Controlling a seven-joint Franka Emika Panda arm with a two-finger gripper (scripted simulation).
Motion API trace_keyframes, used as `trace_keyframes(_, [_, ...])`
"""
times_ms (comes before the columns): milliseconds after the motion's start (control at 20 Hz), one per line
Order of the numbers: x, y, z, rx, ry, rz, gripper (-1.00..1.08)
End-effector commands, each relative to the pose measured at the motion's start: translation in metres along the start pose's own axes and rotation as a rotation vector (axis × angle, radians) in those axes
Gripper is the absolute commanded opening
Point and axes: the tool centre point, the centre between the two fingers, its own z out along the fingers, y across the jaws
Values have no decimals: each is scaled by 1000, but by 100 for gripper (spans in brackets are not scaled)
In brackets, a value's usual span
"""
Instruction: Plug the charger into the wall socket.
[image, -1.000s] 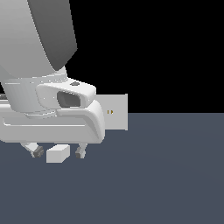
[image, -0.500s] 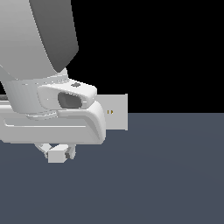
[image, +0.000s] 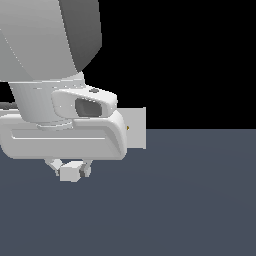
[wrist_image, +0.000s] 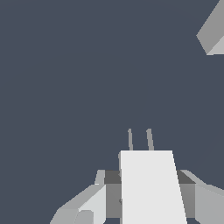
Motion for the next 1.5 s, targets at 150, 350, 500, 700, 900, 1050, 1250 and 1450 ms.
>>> trace_keyframes(150, [9, 22, -16, 2, 2, -7, -100])
trace_keyframes(350, [18, 43, -32, 4, 3, -14, -100])
trace_keyframes(500, [25, 59, -43, 6, 4, -20, -100])
trace_keyframes(700, [33, 76, -55, 8, 4, -25, -100])
trace_keyframes(900, [38, 86, -63, 9, 4, -28, -100])
trace_keyframes(1050, [40, 91, -66, 10, 3, -29, -100])
trace_keyframes(1250, [42, 94, -68, 12, 2, -29, -100])
trace_keyframes(1450, [42, 94, -68, 12, 2, -29, -100])
